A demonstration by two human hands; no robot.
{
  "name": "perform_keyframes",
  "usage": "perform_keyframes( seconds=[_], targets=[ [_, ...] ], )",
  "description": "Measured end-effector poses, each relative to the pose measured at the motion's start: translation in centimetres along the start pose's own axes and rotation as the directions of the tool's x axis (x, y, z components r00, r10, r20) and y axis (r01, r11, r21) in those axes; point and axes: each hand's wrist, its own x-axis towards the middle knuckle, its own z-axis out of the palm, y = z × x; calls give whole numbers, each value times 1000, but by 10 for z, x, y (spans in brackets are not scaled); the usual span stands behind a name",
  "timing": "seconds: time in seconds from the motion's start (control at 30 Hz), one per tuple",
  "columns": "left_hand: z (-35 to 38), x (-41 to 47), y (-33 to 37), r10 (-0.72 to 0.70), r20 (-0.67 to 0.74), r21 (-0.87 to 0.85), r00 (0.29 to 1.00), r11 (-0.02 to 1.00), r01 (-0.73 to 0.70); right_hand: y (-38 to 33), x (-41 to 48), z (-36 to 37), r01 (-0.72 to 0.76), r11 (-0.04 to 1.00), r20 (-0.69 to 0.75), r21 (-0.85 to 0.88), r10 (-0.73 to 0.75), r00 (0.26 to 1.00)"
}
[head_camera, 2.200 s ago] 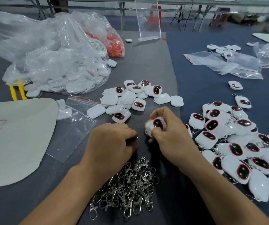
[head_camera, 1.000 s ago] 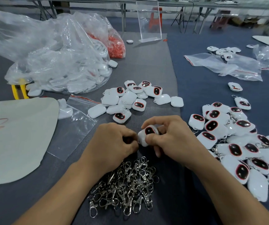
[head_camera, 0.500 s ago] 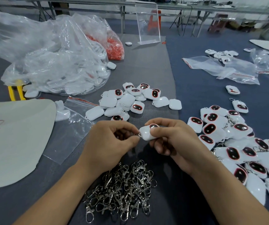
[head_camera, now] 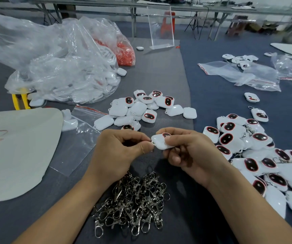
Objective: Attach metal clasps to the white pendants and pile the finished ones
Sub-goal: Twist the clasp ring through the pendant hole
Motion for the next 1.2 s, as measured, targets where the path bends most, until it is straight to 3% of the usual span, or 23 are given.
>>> perform_keyframes(
  seconds=[0.23,0.37,0.47,0.57,0.67,0.87,0.93,1.03,1.13,1.2],
  targets=[
    [-7,6,-1,-11,102,-86,995,996,20,0,-2,3,47,998,26,-34,-46,999],
    [-11,7,-3,39,138,58,990,997,-47,2,-2,8,101,994,-3,-49,-101,995],
    [-11,7,-2,108,75,134,991,984,-118,4,-3,13,130,991,0,-23,-130,991],
    [-9,6,-1,20,26,-39,999,999,-19,3,-3,15,120,992,17,32,-121,993],
    [-6,7,1,-84,92,-242,992,965,104,2,-3,17,110,992,24,66,-111,993],
    [-9,6,5,-220,129,-420,967,871,254,3,-4,21,97,986,59,133,-106,993],
    [-10,7,6,-140,71,-315,988,936,156,4,-4,22,113,988,21,102,-116,993],
    [-11,4,3,69,19,109,997,992,-70,6,-3,22,143,989,-87,48,-139,987],
    [-6,-3,3,294,120,501,948,807,-313,11,-5,28,208,978,-161,27,-202,966],
    [-2,-7,3,376,177,641,910,657,-396,15,-8,35,276,960,-182,-49,-280,942]
  ],
)
